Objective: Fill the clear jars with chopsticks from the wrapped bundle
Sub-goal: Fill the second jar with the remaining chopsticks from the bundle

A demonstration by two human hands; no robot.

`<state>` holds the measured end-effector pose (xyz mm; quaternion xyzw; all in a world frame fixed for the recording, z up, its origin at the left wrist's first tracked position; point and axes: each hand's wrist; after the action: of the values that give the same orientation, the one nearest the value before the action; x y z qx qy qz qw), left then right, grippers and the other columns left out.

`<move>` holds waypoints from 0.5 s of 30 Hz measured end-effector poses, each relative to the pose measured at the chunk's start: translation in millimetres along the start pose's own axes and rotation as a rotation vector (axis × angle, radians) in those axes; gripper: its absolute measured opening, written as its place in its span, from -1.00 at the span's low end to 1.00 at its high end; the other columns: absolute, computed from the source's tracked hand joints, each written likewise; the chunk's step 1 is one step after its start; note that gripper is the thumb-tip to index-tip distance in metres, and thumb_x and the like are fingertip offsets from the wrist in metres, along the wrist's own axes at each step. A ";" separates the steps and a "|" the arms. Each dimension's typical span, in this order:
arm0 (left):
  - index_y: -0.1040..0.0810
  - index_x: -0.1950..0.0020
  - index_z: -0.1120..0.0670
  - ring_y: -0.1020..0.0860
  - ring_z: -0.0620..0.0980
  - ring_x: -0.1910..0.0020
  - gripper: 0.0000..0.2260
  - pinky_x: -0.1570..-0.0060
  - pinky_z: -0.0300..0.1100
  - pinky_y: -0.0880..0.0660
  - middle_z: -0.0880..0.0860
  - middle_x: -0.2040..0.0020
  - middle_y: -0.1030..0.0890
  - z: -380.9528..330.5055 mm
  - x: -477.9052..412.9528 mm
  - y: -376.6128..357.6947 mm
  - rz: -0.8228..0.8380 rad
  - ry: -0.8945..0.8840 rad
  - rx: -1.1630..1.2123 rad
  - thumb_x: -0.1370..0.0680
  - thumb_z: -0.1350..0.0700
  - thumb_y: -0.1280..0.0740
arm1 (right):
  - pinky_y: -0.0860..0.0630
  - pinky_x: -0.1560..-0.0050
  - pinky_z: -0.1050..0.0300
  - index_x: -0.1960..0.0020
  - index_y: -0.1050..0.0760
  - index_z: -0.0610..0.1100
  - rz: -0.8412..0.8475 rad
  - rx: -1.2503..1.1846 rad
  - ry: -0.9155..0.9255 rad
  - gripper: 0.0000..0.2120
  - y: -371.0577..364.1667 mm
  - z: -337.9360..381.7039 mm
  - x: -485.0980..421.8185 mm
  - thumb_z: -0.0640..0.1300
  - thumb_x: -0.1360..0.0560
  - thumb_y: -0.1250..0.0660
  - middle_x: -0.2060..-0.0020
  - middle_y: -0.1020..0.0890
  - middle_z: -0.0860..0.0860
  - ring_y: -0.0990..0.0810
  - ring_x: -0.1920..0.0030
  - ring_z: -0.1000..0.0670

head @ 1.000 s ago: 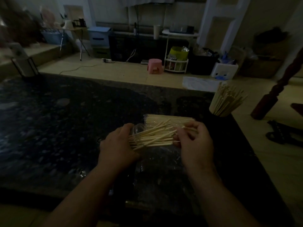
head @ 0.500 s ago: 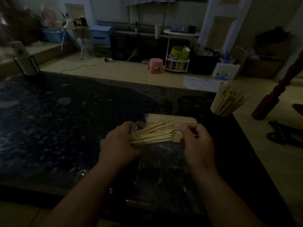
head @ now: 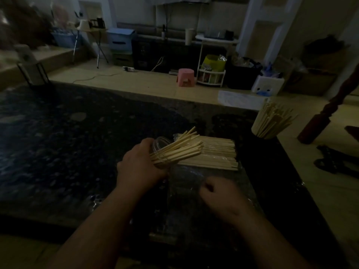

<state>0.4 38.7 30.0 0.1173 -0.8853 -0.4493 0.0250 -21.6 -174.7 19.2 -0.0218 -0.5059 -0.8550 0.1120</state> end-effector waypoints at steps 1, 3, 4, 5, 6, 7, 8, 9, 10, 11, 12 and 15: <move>-0.29 -0.34 -0.21 -0.48 0.04 -0.19 -0.20 -0.17 0.13 -0.44 -0.07 -0.22 -0.51 0.1 -0.2 0.5 0.001 -0.001 0.007 -0.16 -0.22 -0.52 | -0.49 0.12 0.11 0.18 -0.52 -0.03 0.045 0.019 -0.004 -0.82 -6.1 -3.1 -1.3 0.01 -0.50 -0.22 0.18 -0.61 0.03 -0.57 0.16 0.02; -0.28 -0.36 -0.19 -0.47 0.04 -0.21 -0.18 -0.18 0.15 -0.44 -0.05 -0.24 -0.50 0.5 -1.0 1.8 0.000 -0.001 0.008 -0.17 -0.19 -0.54 | -0.50 -0.05 0.11 0.00 -0.58 -0.01 0.092 0.041 -0.003 -0.78 -19.4 -10.1 -4.4 -0.01 -0.50 -0.18 -0.03 -0.62 0.02 -0.57 -0.01 0.01; -0.27 -0.37 -0.18 -0.47 0.05 -0.21 -0.17 -0.19 0.15 -0.44 -0.05 -0.24 -0.49 1.3 -1.8 2.4 -0.005 0.002 0.007 -0.18 -0.17 -0.56 | -0.46 -0.19 0.12 -0.12 -0.57 0.00 0.093 0.048 0.028 -0.72 -26.3 -13.8 -7.2 -0.04 -0.50 -0.17 -0.17 -0.58 0.00 -0.54 -0.13 0.00; -0.26 -0.38 -0.18 -0.47 0.05 -0.22 -0.16 -0.19 0.15 -0.44 -0.05 -0.25 -0.48 2.2 -2.7 3.0 -0.011 0.007 0.004 -0.18 -0.16 -0.57 | -0.35 -0.32 0.18 -0.25 -0.52 -0.03 0.082 0.052 0.075 -0.64 -33.1 -17.2 -10.6 -0.09 -0.49 -0.17 -0.31 -0.49 0.00 -0.47 -0.26 -0.01; -0.26 -0.38 -0.18 -0.47 0.05 -0.22 -0.14 -0.19 0.15 -0.44 -0.05 -0.25 -0.48 3.7 -3.8 3.5 -0.018 0.013 0.003 -0.17 -0.15 -0.58 | -0.21 -0.39 0.26 -0.37 -0.43 -0.05 0.070 0.059 0.111 -0.56 -38.8 -19.0 -13.7 -0.15 -0.50 -0.17 -0.40 -0.40 0.00 -0.38 -0.36 0.00; -0.26 -0.38 -0.18 -0.47 0.05 -0.22 -0.13 -0.19 0.16 -0.44 -0.05 -0.26 -0.48 4.9 -4.7 3.9 -0.027 0.019 0.003 -0.16 -0.15 -0.58 | -0.09 -0.41 0.31 -0.46 -0.33 -0.06 0.060 0.064 0.125 -0.50 -44.0 -20.7 -16.7 -0.19 -0.51 -0.17 -0.46 -0.31 0.01 -0.28 -0.43 0.01; -0.25 -0.38 -0.19 -0.47 0.05 -0.22 -0.13 -0.19 0.16 -0.44 -0.05 -0.26 -0.48 5.9 -5.9 4.1 -0.037 0.024 0.005 -0.15 -0.16 -0.58 | -0.01 -0.44 0.31 -0.51 -0.23 -0.05 0.046 0.074 0.114 -0.46 -49.1 -22.3 -20.8 -0.19 -0.54 -0.17 -0.51 -0.23 0.01 -0.20 -0.48 0.02; -0.25 -0.38 -0.19 -0.47 0.05 -0.22 -0.13 -0.18 0.17 -0.45 -0.05 -0.26 -0.48 6.8 -6.9 4.3 -0.044 0.030 0.006 -0.15 -0.16 -0.58 | 0.01 -0.48 0.25 -0.54 -0.15 -0.04 0.031 0.085 0.087 -0.44 -54.3 -24.0 -25.2 -0.17 -0.56 -0.16 -0.53 -0.17 0.01 -0.13 -0.51 0.02; -0.25 -0.38 -0.19 -0.47 0.05 -0.22 -0.13 -0.18 0.17 -0.44 -0.04 -0.25 -0.48 7.0 -8.3 4.3 -0.050 0.035 0.008 -0.15 -0.15 -0.57 | 0.01 -0.51 0.17 -0.56 -0.10 -0.03 0.018 0.100 0.046 -0.44 -58.2 -24.8 -30.8 -0.13 -0.59 -0.16 -0.55 -0.13 0.00 -0.09 -0.53 0.00; -0.26 -0.38 -0.19 -0.47 0.05 -0.22 -0.14 -0.18 0.18 -0.44 -0.04 -0.25 -0.48 7.1 -9.4 4.2 -0.052 0.039 0.008 -0.15 -0.15 -0.58 | 0.00 -0.53 0.11 -0.57 -0.07 -0.03 0.004 0.107 0.012 -0.44 -61.8 -26.9 -38.1 -0.10 -0.60 -0.15 -0.55 -0.11 -0.01 -0.07 -0.54 -0.01; -0.26 -0.37 -0.19 -0.47 0.06 -0.21 -0.14 -0.18 0.17 -0.44 -0.04 -0.24 -0.48 7.3 -10.3 3.9 -0.054 0.041 0.010 -0.16 -0.14 -0.58 | 0.00 -0.53 0.09 -0.57 -0.06 -0.04 -0.009 0.119 -0.010 -0.44 -63.5 -26.7 -45.1 -0.08 -0.61 -0.14 -0.55 -0.10 -0.02 -0.07 -0.54 -0.02; -0.28 -0.36 -0.18 -0.48 0.06 -0.19 -0.17 -0.17 0.17 -0.45 -0.04 -0.22 -0.49 8.3 -11.8 2.1 -0.068 0.047 0.026 -0.16 -0.14 -0.58 | -0.05 -0.47 0.16 -0.55 -0.10 -0.09 -0.082 0.223 -0.018 -0.49 -62.3 -25.7 -66.5 -0.10 -0.63 -0.11 -0.52 -0.18 -0.09 -0.18 -0.49 -0.07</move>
<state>10.2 49.2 27.5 0.1581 -0.8857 -0.4355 0.0288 31.8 -156.9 -57.0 0.0041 -0.5993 -0.7971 0.0741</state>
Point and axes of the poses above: each hand's wrist, its own x-axis away from the middle knuckle, its own y-axis out of the back of the hand, z = x × y
